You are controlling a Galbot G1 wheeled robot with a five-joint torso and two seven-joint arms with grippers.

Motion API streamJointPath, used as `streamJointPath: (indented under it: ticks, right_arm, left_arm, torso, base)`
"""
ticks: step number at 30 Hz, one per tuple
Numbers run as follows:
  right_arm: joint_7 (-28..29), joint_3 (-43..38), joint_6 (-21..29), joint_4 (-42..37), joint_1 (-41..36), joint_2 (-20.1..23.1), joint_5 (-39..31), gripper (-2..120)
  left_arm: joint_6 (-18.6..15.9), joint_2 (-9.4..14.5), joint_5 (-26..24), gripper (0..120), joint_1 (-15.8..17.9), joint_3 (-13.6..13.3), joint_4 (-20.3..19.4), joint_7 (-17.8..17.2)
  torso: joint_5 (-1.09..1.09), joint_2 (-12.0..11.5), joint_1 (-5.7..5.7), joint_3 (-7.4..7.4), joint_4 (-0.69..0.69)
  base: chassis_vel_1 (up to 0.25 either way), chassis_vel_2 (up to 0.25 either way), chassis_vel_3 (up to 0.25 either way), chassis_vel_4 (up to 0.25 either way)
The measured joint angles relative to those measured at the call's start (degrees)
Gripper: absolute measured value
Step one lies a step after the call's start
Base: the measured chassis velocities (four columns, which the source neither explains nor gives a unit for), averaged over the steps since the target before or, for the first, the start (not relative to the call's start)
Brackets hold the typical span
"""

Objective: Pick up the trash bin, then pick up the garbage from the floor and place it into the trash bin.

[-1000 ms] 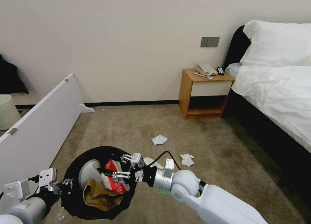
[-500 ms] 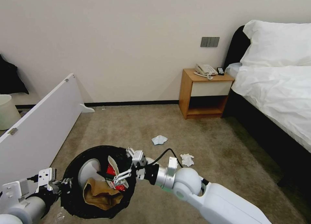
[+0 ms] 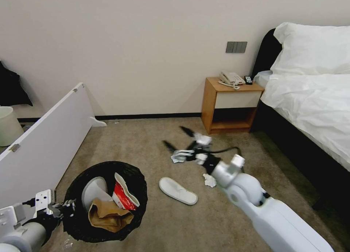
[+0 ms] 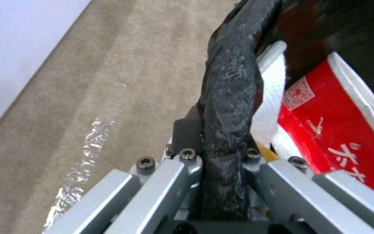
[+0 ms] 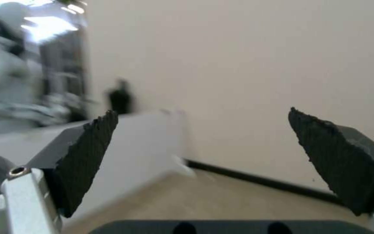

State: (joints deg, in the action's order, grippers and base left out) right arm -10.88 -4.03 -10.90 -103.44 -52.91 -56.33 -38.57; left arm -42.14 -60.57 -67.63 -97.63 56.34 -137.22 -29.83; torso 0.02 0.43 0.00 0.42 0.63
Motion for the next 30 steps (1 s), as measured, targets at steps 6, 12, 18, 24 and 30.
streamJointPath:
  ticks: [6, 12, 18, 24, 30]
  right_arm:
    - [2.34, -17.18, -0.69, 0.18, -17.52, -4.57, 10.05, 100]
    - [0.66, -29.12, -2.64, -0.22, -30.05, -16.90, 20.16, 100]
    - [-4.19, -38.43, -8.24, 0.31, -36.71, -25.76, 30.89, 100]
    - [-6.93, -42.83, -11.36, 0.61, -38.27, -31.05, 32.96, 100]
    - [-7.98, -43.91, -12.43, 0.83, -37.74, -33.29, 33.92, 100]
  left_arm:
    - [-0.01, -1.23, 2.69, 3, 1.11, 0.83, 1.45, 0.51]
    - [-0.01, -3.09, 5.36, 3, 1.85, 0.73, 2.83, 1.10]
    - [-0.01, -4.15, 7.56, 3, 0.76, 0.73, 4.26, 2.59]
    - [-0.01, -4.58, 8.93, 3, -0.22, -0.07, 5.16, 3.39]
    - [0.00, -3.85, 8.29, 3, 0.19, -0.06, 5.15, 3.57]
  torso:
    - [-0.01, 0.01, 0.00, 0.00, 0.03]
    - [-0.04, 0.01, 0.00, -0.01, -0.01]
    - [-0.04, 0.01, 0.00, 0.00, 0.02]
    - [-0.03, 0.01, 0.00, 0.00, -0.03]
    - [-0.03, 0.01, 0.00, 0.00, -0.01]
  base:
    - [0.000, 0.000, 0.000, 0.000]
    - [0.000, 0.000, 0.000, 0.000]
    - [0.000, 0.000, 0.000, 0.000]
    - [0.000, 0.000, 0.000, 0.000]
    - [0.000, 0.000, 0.000, 0.000]
